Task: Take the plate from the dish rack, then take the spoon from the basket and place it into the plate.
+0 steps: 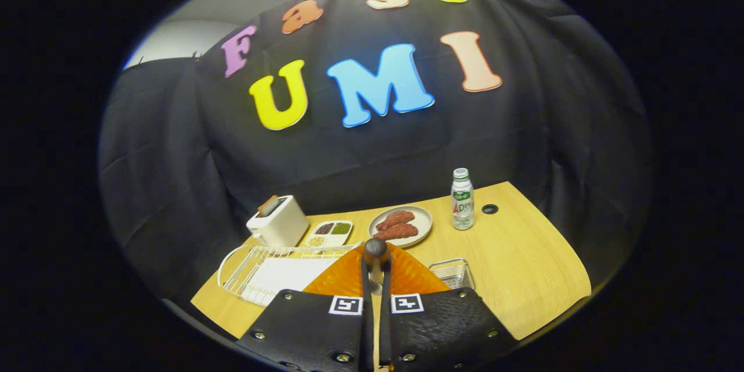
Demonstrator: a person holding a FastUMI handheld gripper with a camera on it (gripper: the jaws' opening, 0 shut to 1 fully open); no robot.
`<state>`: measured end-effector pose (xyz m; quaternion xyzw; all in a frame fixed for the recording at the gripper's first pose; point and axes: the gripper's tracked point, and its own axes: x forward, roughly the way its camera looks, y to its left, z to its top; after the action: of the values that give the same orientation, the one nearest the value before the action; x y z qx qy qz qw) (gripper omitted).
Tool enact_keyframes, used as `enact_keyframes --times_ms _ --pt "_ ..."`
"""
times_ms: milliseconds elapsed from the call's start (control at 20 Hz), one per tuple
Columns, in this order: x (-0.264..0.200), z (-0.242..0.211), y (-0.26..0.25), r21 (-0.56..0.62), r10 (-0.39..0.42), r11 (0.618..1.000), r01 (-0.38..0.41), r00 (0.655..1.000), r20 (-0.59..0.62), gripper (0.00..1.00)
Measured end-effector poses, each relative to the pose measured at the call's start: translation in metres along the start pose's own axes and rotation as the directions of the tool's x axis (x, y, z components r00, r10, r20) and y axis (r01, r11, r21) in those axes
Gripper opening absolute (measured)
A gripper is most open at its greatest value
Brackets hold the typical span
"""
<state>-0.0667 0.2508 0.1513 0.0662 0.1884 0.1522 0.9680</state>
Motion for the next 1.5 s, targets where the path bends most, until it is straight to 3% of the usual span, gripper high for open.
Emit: enact_keyframes --times_ms 400,650,1000,1250,1500 --pt "-0.013 -0.082 0.123 -0.16 0.215 0.957 -0.242 0.962 -0.171 0.04" --pt "-0.015 -0.134 0.171 -0.229 0.281 0.91 -0.346 0.919 -0.275 0.04" --pt "-0.018 -0.199 0.204 -0.28 0.301 0.859 -0.428 0.865 -0.401 0.04" --pt "-0.023 -0.212 0.22 -0.311 0.321 0.828 -0.466 0.85 -0.419 0.05" --pt "-0.026 -0.207 0.221 -0.296 0.328 0.836 -0.463 0.853 -0.406 0.12"
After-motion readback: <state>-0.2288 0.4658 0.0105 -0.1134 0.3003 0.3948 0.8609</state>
